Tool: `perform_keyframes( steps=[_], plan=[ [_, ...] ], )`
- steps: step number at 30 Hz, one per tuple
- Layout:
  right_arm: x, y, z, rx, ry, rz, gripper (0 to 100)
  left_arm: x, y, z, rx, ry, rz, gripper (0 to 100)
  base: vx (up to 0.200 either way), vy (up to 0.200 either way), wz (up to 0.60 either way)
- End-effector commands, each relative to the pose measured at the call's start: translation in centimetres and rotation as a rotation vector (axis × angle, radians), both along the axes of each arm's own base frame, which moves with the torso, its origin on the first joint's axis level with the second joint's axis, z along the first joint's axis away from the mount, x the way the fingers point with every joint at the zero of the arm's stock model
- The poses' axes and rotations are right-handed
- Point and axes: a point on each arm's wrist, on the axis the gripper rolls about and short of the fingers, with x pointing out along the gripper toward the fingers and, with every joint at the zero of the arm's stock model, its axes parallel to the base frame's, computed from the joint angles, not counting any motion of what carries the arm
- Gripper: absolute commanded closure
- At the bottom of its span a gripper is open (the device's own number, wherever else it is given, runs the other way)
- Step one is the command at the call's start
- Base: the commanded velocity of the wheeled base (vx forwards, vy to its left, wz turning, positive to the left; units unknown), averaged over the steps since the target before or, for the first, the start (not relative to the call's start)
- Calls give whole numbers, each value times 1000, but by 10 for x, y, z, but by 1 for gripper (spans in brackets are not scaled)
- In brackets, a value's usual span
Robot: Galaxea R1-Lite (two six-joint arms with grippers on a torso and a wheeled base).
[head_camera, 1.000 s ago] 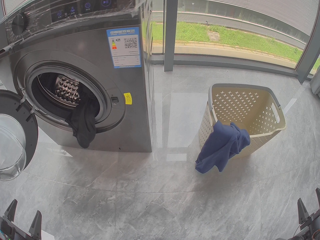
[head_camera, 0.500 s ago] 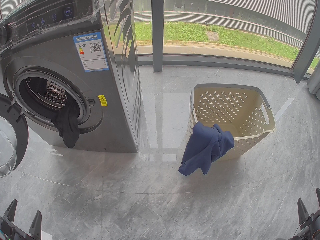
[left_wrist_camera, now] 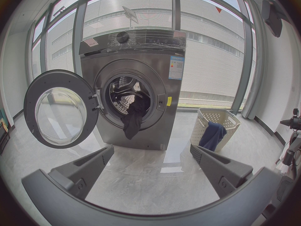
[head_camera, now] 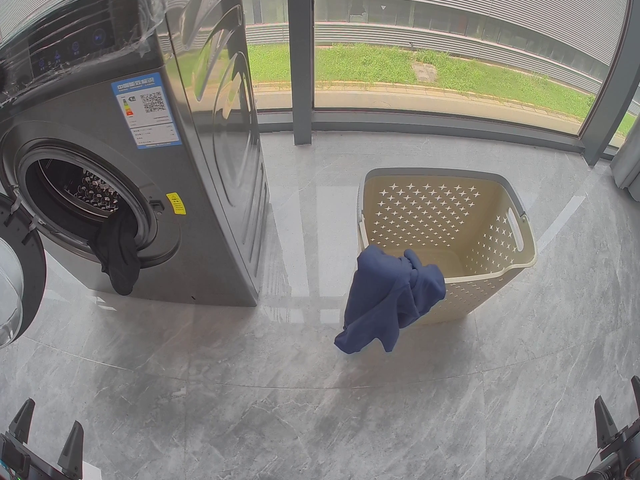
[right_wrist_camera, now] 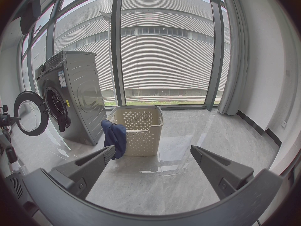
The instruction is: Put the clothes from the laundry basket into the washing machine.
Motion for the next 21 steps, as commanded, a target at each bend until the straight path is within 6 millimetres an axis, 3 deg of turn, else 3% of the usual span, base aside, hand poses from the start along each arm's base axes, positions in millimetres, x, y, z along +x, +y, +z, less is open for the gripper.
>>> perform_keyframes(
  steps=[1, 3, 9, 21],
  plan=[
    [1, 0, -5, 1, 9, 1, 0, 0, 0, -5, 0, 4, -1, 0, 0, 0, 0],
    [1, 0, -5, -2, 9, -2, 0, 0, 0, -5, 0, 4, -1, 0, 0, 0, 0],
    [1, 0, -5, -10, 11, 1, 0, 0, 0, -5, 1, 4, -1, 0, 200, 0, 0],
    [1, 0, -5, -8, 9, 4, 0, 0, 0, -5, 0, 4, 1, 0, 0, 0, 0]
  ],
)
